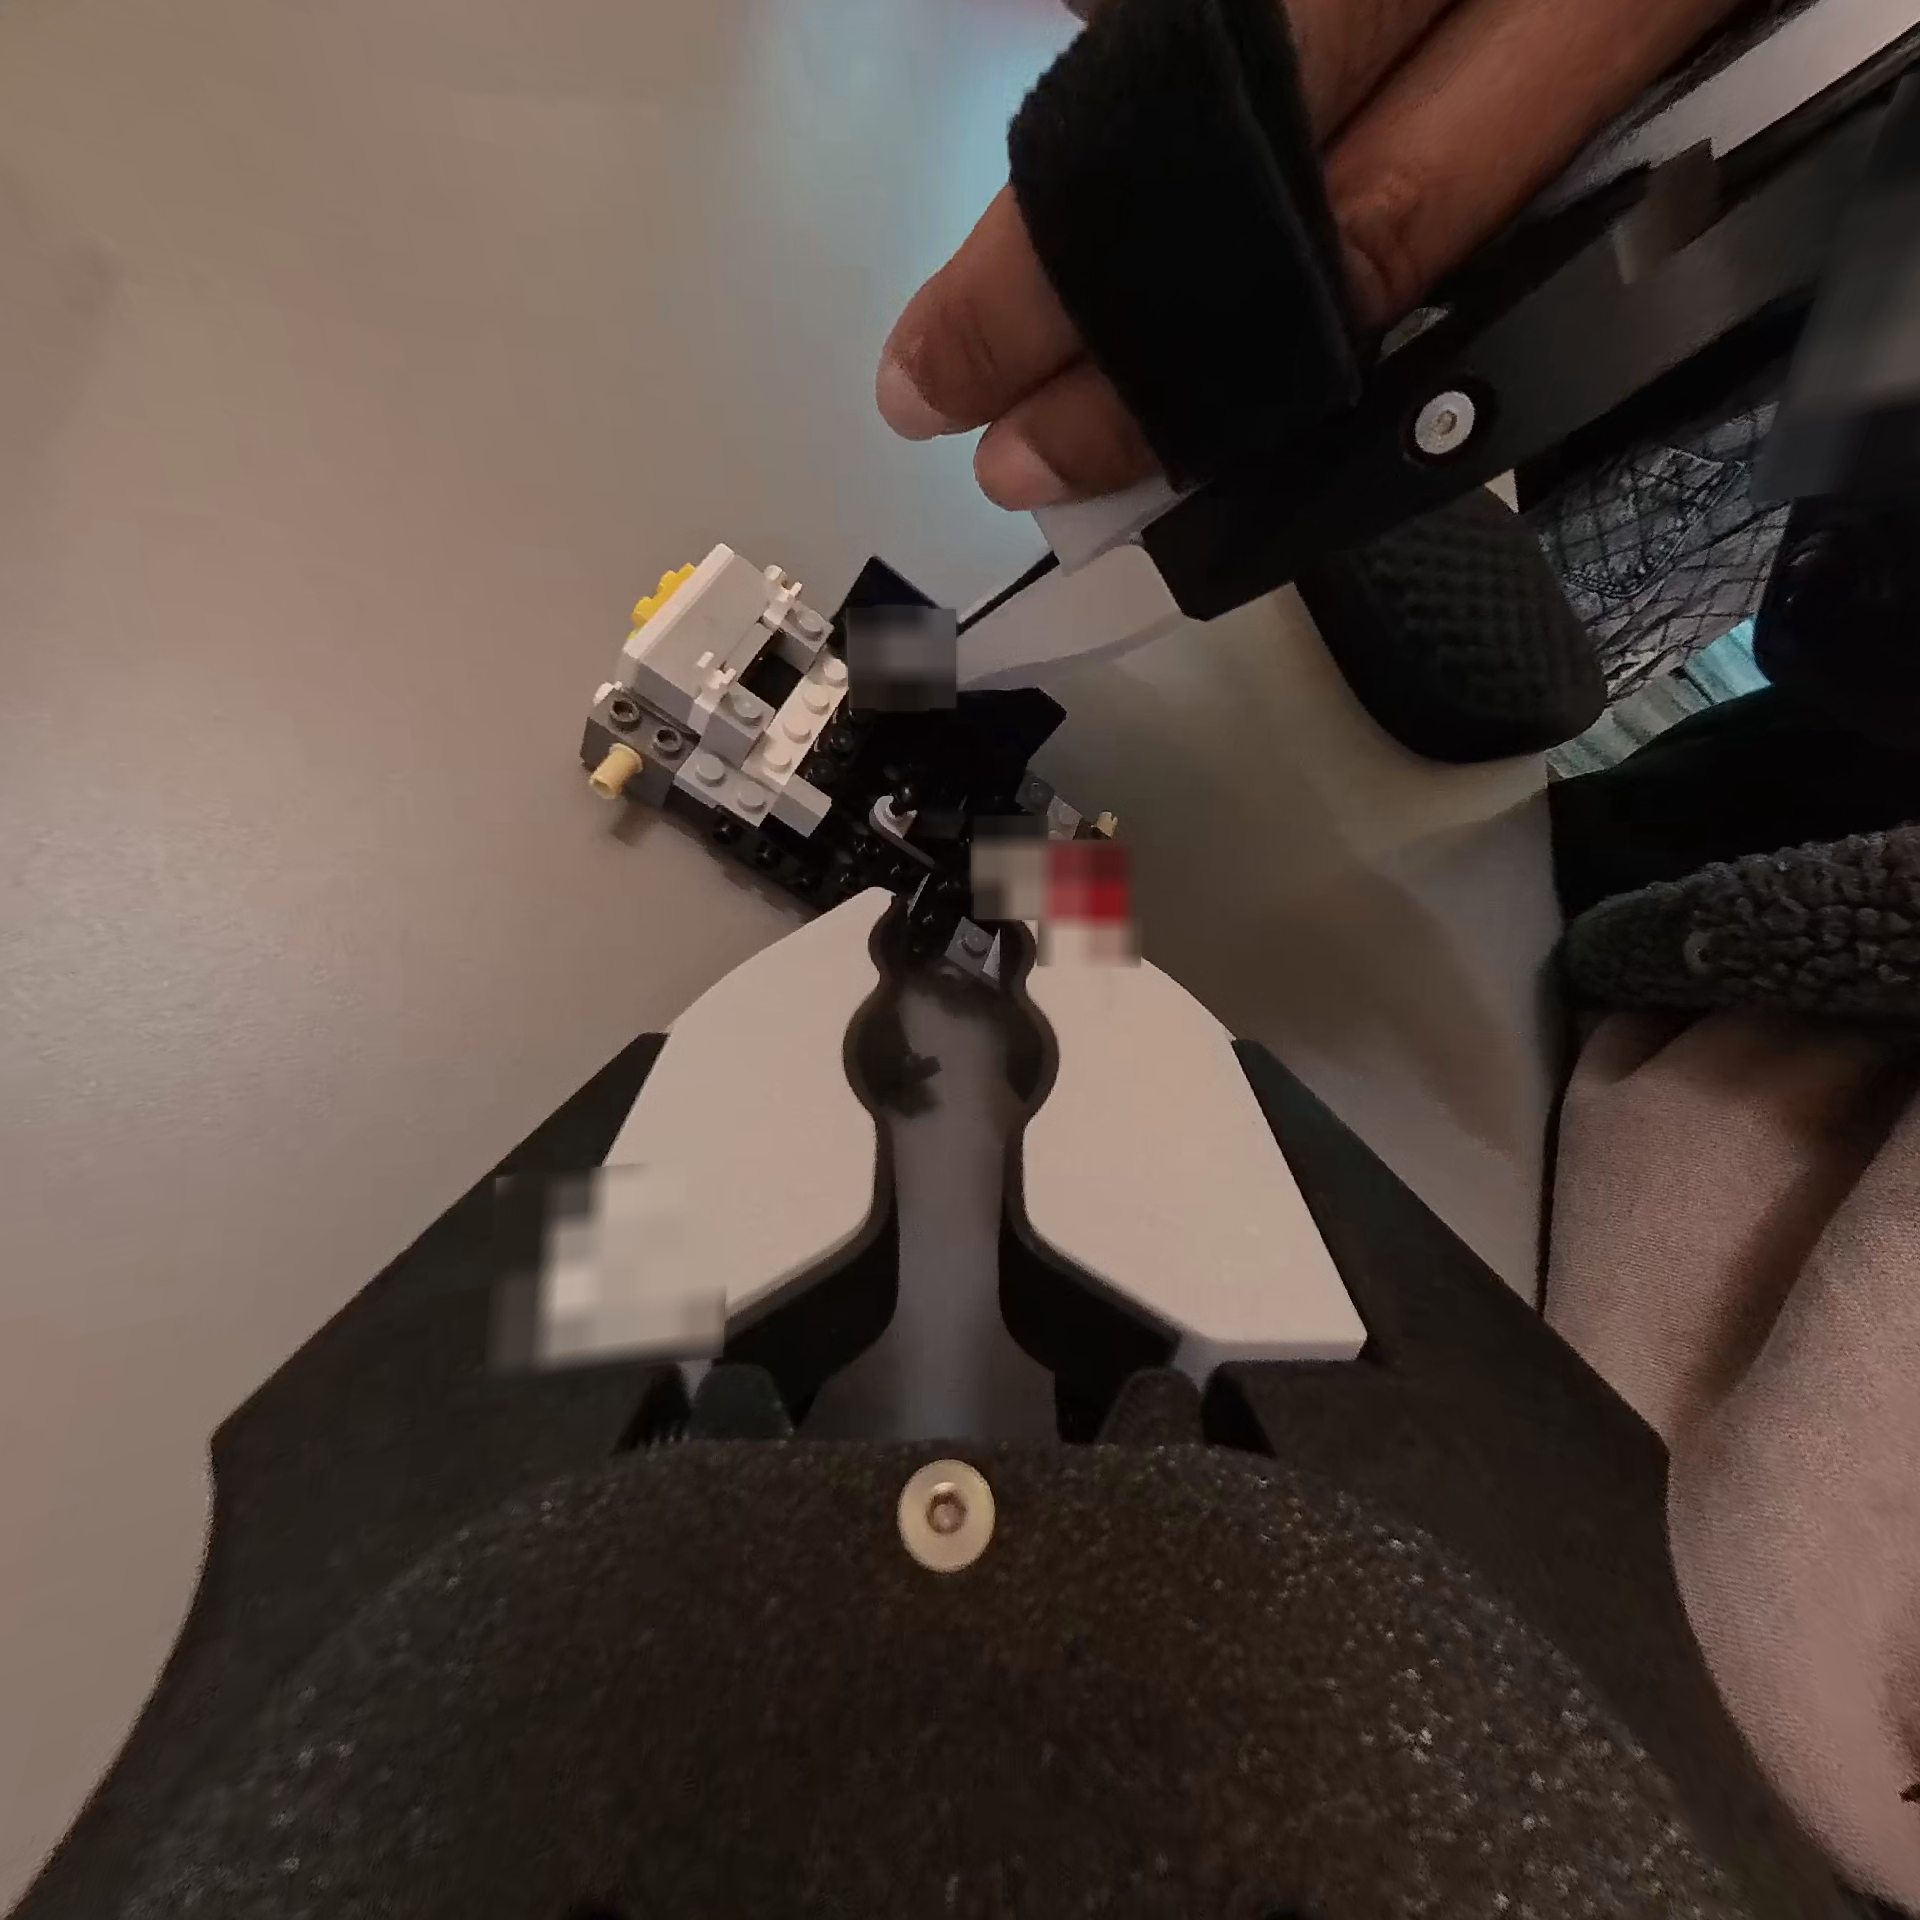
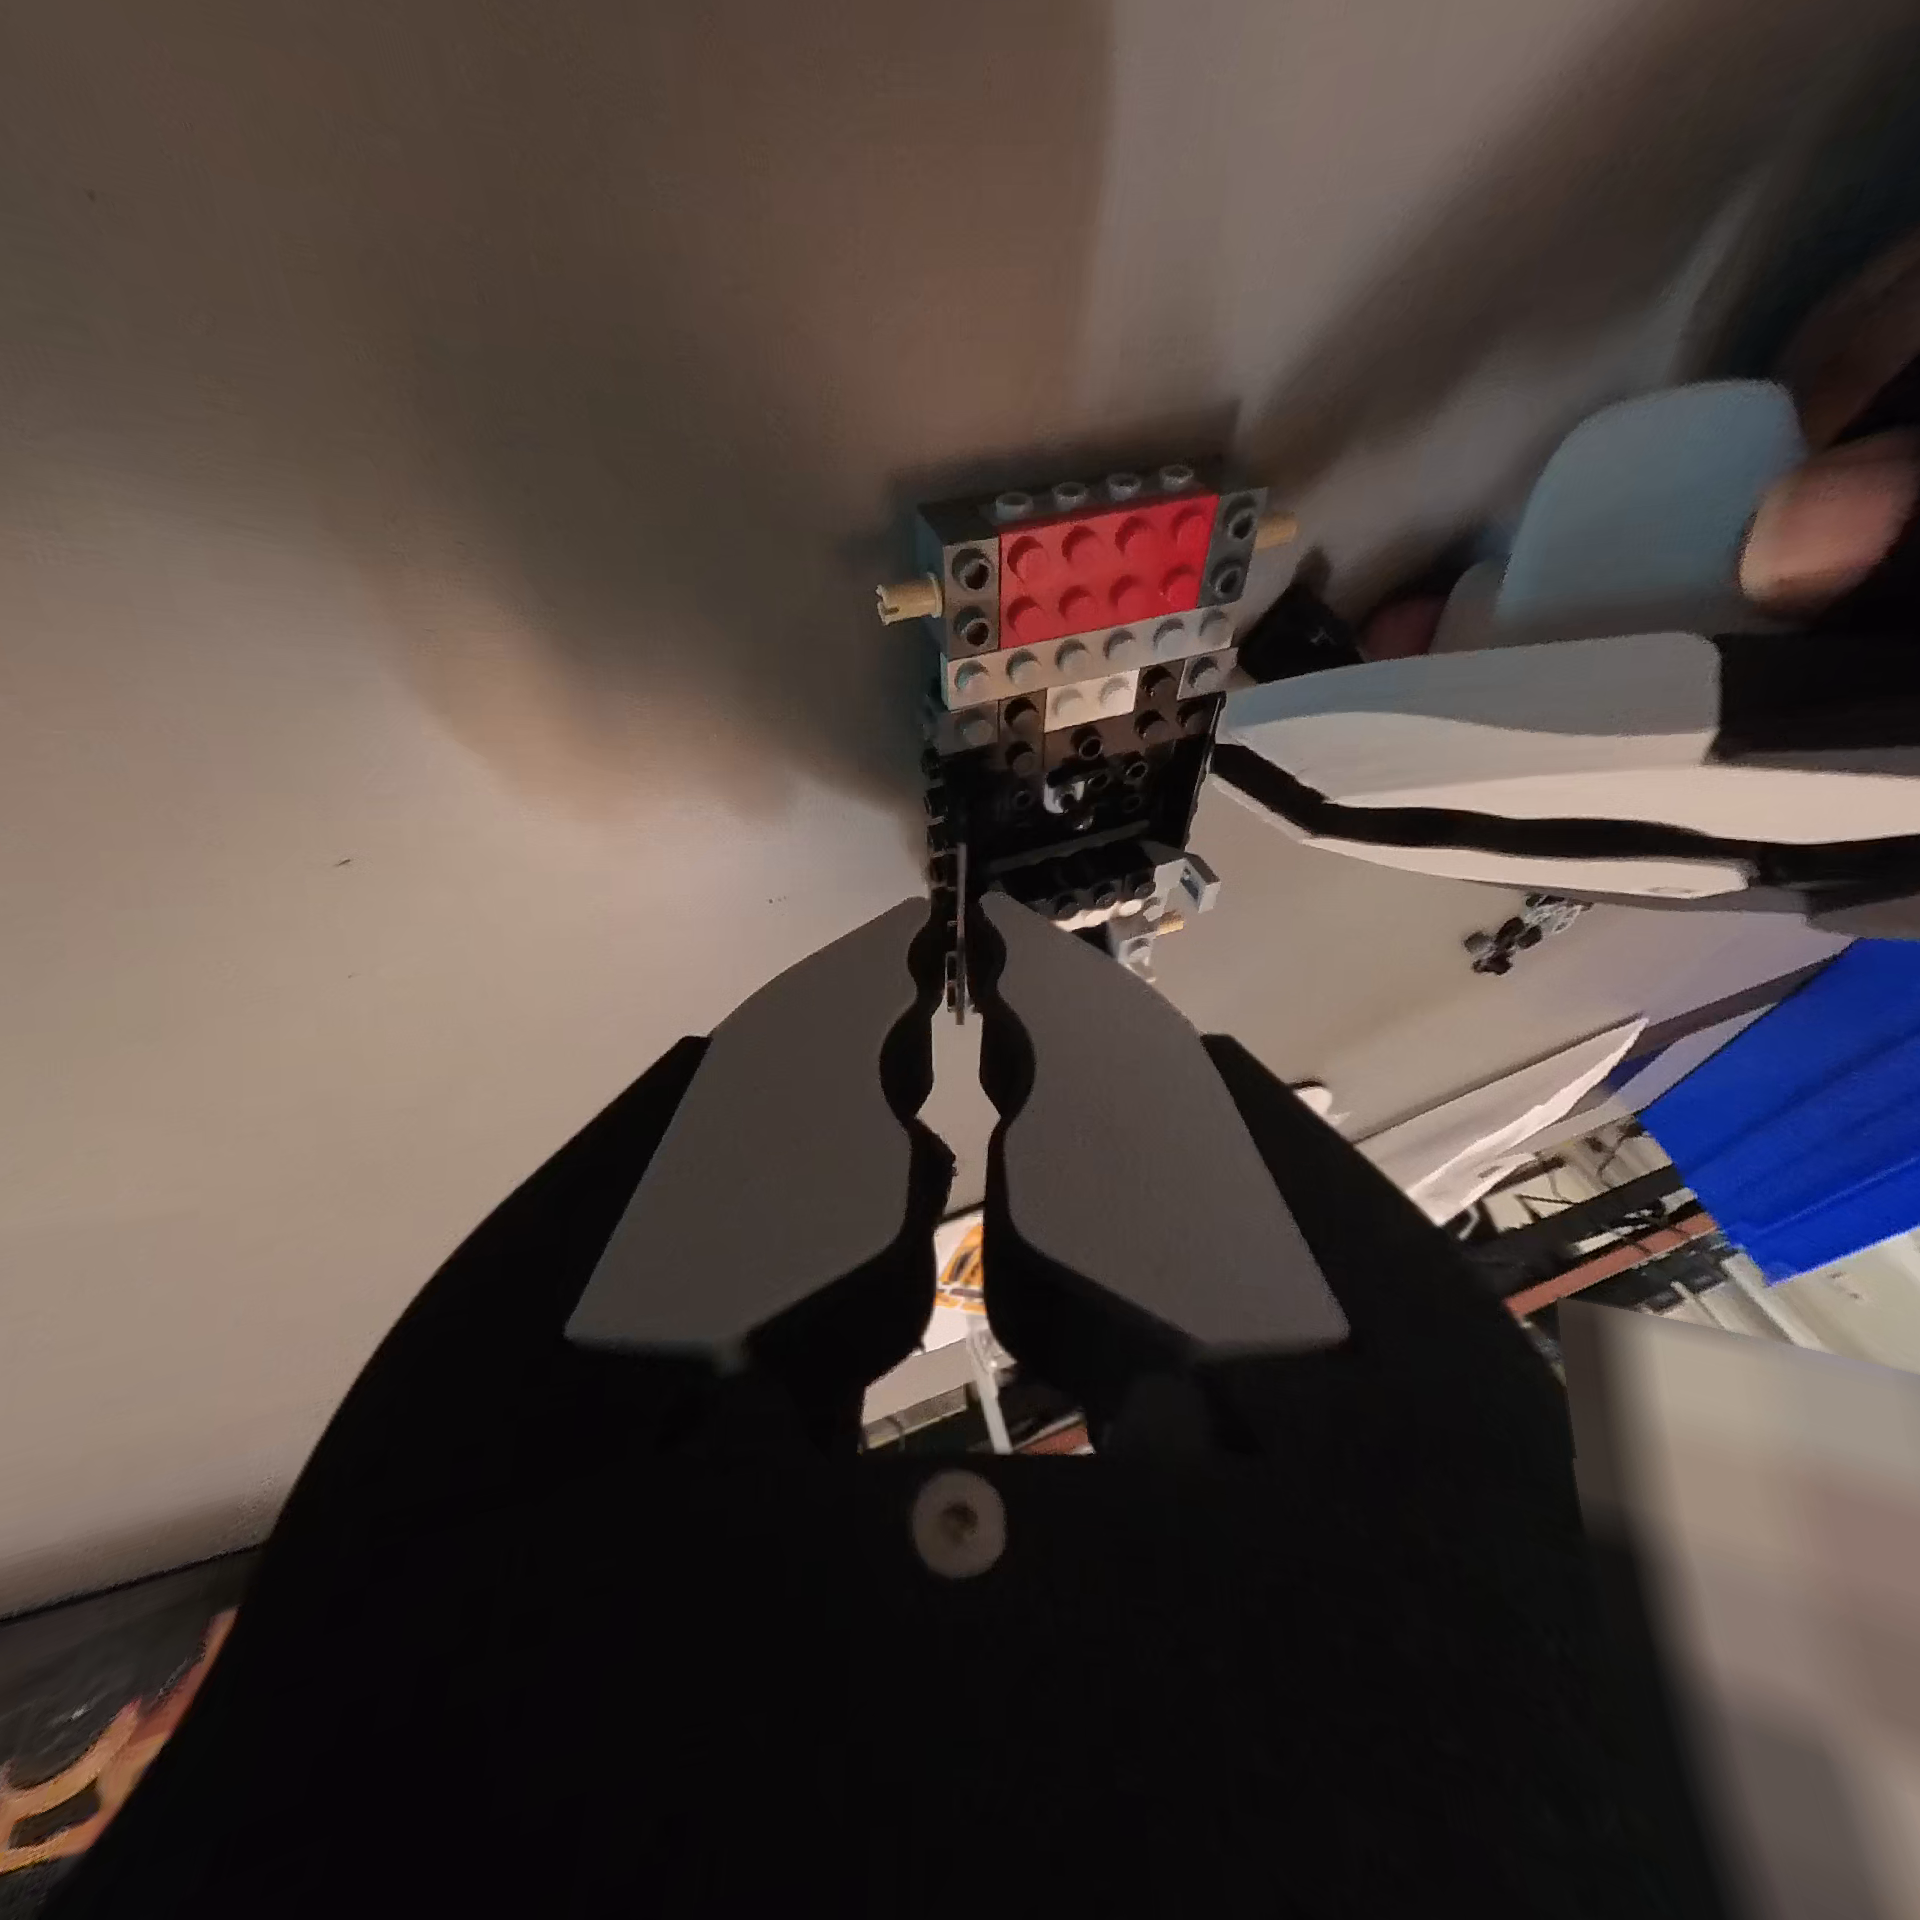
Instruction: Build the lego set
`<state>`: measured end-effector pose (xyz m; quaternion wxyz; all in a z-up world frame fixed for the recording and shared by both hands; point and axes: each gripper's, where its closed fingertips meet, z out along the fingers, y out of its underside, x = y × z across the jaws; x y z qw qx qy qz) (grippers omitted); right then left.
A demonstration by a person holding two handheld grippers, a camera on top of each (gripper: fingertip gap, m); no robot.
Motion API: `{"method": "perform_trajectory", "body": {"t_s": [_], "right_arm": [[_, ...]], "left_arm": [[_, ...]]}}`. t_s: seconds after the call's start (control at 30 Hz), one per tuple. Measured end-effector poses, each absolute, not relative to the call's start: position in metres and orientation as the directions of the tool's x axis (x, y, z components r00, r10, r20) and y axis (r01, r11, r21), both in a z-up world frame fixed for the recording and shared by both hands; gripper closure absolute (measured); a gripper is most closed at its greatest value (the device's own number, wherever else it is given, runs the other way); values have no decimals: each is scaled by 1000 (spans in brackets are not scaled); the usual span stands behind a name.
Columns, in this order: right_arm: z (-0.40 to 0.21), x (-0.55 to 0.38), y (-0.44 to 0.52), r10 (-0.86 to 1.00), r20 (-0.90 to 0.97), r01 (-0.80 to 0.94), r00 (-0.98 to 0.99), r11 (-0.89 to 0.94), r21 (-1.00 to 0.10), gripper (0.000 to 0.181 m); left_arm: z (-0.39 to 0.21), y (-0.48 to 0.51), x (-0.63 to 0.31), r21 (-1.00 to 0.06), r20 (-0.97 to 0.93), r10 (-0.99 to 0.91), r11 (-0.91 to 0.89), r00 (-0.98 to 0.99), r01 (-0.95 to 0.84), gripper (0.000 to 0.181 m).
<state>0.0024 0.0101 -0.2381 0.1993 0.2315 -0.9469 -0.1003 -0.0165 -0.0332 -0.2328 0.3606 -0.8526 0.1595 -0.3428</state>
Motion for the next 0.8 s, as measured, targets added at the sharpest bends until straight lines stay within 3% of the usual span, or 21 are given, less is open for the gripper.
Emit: {"method": "perform_trajectory", "body": {"t_s": [0.03, 0.8], "right_arm": [[-238, 2, 9, -488, 335, -406, -806, 868, 286, 178], [-229, -8, 9, -438, 424, -341, -792, 895, 287, 163]], "left_arm": [[-232, -33, -17, -725, 470, -520, -688, 713, -23, 165], [-232, -34, -16, -723, 479, -521, -691, 707, -19, 165]]}}
